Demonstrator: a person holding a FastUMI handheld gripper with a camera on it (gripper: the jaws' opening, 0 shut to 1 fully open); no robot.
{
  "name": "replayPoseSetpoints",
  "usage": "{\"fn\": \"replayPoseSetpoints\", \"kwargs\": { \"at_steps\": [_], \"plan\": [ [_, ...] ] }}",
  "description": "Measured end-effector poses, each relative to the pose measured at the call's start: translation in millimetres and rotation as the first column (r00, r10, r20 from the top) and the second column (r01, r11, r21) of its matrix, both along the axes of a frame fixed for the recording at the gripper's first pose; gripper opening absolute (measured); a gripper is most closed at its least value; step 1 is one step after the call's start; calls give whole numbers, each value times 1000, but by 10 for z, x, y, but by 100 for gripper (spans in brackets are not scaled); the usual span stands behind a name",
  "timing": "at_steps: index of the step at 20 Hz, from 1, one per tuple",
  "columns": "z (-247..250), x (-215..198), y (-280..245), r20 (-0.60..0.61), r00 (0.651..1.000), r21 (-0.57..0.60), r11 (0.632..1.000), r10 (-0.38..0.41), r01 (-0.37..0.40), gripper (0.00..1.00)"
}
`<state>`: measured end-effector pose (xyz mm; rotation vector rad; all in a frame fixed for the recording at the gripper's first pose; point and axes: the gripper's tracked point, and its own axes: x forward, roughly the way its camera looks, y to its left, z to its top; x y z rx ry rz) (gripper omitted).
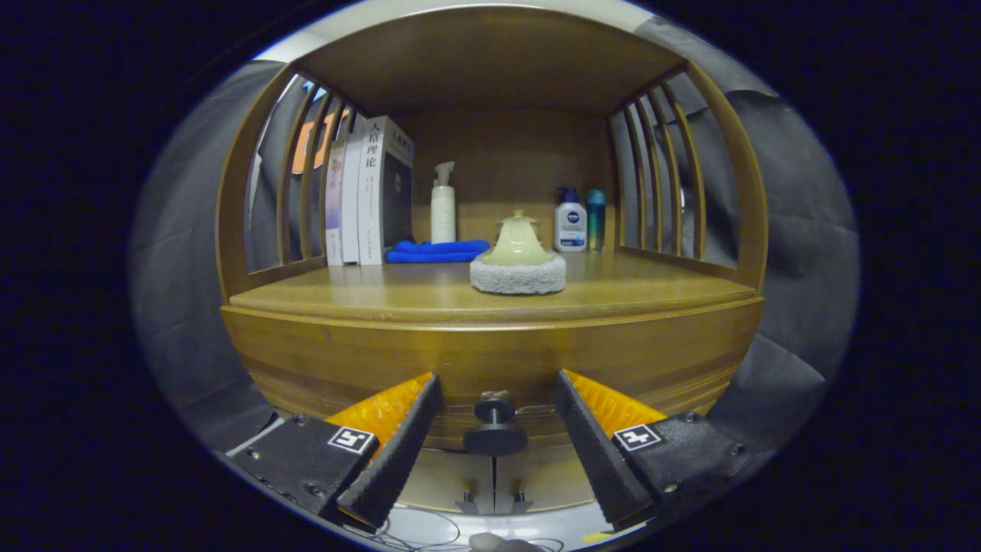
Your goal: Pull open the drawer, take out the items inside it, and place them on the countertop above the cabinet.
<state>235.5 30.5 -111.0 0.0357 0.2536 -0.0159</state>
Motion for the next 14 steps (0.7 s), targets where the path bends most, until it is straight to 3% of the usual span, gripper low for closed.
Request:
{"fn": "replayPoseSetpoints", "kwargs": {
  "at_steps": [6, 14],
  "plan": [
    [203, -809, -72, -7, 1000, 27, 999, 20, -19, 99],
    [811, -1933, -79, 133, 991, 14, 999, 30, -32, 99]
  ]
}}
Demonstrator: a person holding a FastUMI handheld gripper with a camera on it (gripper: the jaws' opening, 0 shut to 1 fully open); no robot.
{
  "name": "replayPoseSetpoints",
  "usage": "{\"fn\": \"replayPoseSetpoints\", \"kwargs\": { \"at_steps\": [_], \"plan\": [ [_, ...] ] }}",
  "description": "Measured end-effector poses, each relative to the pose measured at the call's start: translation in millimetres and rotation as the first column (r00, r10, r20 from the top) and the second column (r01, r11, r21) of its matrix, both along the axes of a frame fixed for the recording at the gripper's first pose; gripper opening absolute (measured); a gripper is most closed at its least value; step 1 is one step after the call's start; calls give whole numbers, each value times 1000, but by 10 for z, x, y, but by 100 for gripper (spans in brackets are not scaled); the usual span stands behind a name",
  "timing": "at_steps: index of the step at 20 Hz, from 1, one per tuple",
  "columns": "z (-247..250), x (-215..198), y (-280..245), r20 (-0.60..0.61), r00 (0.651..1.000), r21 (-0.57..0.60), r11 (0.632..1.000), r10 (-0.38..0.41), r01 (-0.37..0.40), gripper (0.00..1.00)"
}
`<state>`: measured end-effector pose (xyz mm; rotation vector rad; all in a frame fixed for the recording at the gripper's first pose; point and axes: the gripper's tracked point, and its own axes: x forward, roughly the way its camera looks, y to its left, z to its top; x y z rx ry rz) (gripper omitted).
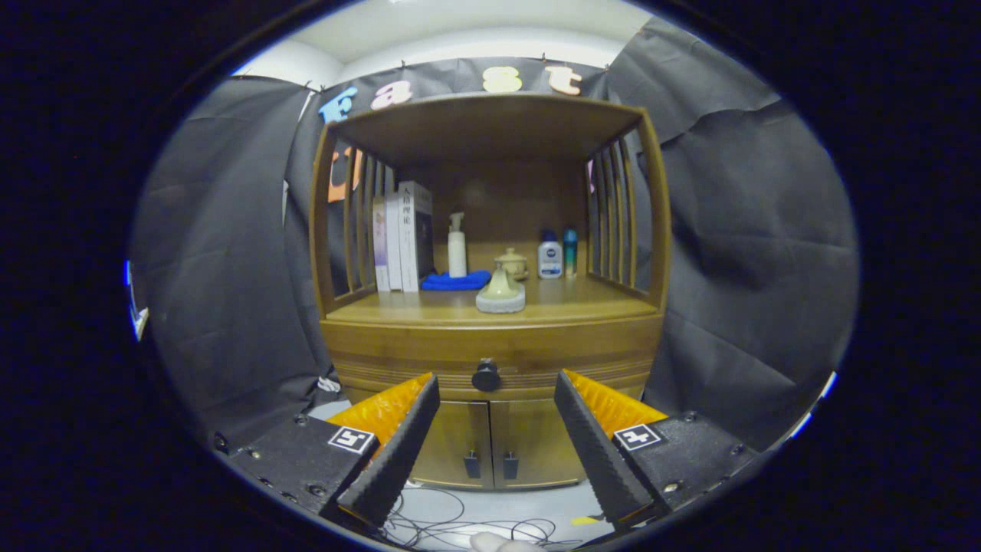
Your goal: Pull open the drawer, take out the items inside it, and place them on the countertop above the cabinet.
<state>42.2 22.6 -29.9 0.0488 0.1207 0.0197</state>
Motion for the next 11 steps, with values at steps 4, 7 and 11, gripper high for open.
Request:
{"fn": "replayPoseSetpoints", "kwargs": {
  "at_steps": [4, 7, 11],
  "plan": [
    [234, -433, -4, 66, 998, 7, 1000, 13, -14, 99],
    [265, -650, -76, 88, 996, 22, 1000, 2, -4, 99],
    [300, -804, -186, 113, 993, 9, 1000, -26, 25, 99]
  ]
}}
